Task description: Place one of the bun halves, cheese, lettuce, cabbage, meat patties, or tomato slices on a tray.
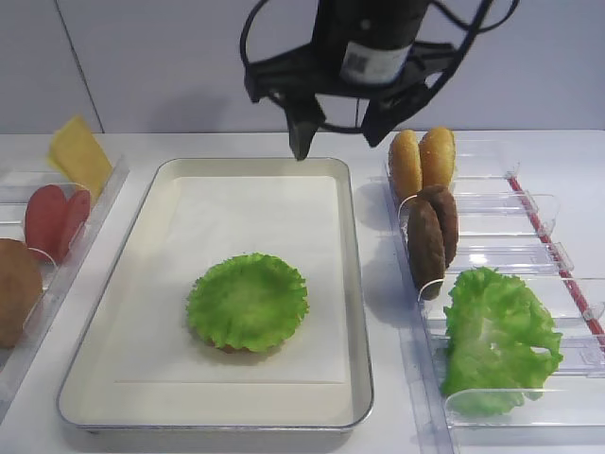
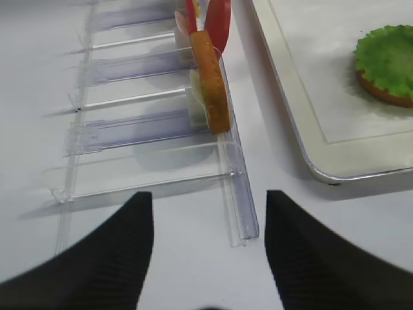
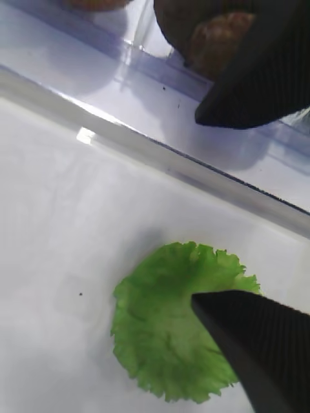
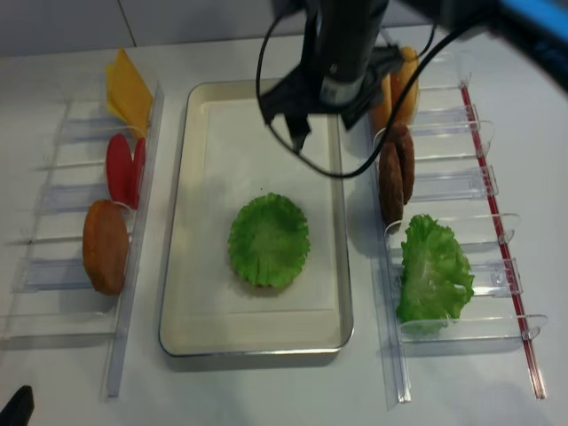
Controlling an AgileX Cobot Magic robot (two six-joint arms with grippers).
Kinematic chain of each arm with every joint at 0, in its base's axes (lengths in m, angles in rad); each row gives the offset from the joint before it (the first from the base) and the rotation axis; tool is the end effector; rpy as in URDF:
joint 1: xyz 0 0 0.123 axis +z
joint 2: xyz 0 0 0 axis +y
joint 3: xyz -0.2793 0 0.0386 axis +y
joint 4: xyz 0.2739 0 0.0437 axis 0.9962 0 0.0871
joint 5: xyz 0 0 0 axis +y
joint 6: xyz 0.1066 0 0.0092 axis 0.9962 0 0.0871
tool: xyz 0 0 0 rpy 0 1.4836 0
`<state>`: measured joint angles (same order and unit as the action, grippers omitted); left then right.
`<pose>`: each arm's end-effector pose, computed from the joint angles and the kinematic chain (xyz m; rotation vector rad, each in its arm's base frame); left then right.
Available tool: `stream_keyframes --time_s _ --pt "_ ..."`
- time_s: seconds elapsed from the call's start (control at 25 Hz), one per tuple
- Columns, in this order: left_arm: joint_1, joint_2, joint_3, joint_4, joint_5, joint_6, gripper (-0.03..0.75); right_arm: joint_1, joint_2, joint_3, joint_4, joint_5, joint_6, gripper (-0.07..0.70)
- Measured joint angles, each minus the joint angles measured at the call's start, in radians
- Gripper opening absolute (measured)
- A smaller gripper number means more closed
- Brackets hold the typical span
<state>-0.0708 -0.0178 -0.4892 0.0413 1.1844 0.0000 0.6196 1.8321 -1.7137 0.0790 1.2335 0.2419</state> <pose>0.0273 0.0022 0.2682 0.0712 2.1591 0.0095 0.3363 0.2496 0.2921 -0.5203 2.8348 0.2886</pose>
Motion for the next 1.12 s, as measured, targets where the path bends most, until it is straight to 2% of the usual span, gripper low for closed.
stream_keyframes --time_s 0.32,0.64,0.96,1.12 --pt "0.0 0.0 0.0 0.0 0.0 0.0 0.361 0.0 -0.31 0.105 -0.035 0.009 -0.018 0.474" --pt "0.0 0.0 0.0 0.0 0.0 0.0 0.361 0.0 -0.655 0.346 -0.035 0.022 -0.03 0.471" --pt "0.0 0.0 0.0 0.0 0.0 0.0 0.361 0.0 -0.892 0.584 -0.047 0.029 -0.03 0.471" --pt "0.0 0.0 0.0 0.0 0.0 0.0 0.361 -0.046 -0.985 0.663 -0.058 0.032 -0.035 0.471"
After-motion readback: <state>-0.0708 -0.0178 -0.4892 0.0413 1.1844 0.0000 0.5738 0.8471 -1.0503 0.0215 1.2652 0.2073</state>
